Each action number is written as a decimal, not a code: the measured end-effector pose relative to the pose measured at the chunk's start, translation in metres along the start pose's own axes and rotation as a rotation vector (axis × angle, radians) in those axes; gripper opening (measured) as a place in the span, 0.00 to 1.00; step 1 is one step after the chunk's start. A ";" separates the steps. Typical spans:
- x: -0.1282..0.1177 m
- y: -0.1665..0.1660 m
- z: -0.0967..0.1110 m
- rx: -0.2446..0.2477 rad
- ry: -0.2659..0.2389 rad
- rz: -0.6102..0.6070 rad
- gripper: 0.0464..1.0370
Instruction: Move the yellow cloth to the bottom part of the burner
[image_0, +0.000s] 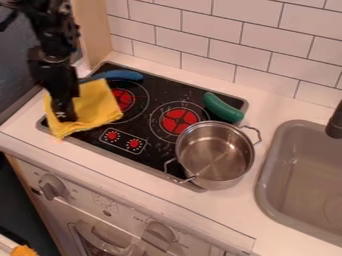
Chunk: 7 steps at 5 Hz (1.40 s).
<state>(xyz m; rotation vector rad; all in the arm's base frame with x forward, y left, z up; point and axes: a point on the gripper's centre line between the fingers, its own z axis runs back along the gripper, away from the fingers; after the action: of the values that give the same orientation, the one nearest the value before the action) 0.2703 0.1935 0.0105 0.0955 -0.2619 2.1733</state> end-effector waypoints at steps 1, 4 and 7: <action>0.015 0.002 -0.002 0.014 -0.012 0.037 0.96; 0.029 0.006 -0.004 0.027 0.024 0.095 0.96; 0.023 0.005 0.034 -0.063 0.120 0.084 0.96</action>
<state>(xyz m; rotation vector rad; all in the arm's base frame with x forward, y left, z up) 0.2515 0.2016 0.0466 -0.0825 -0.2702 2.2421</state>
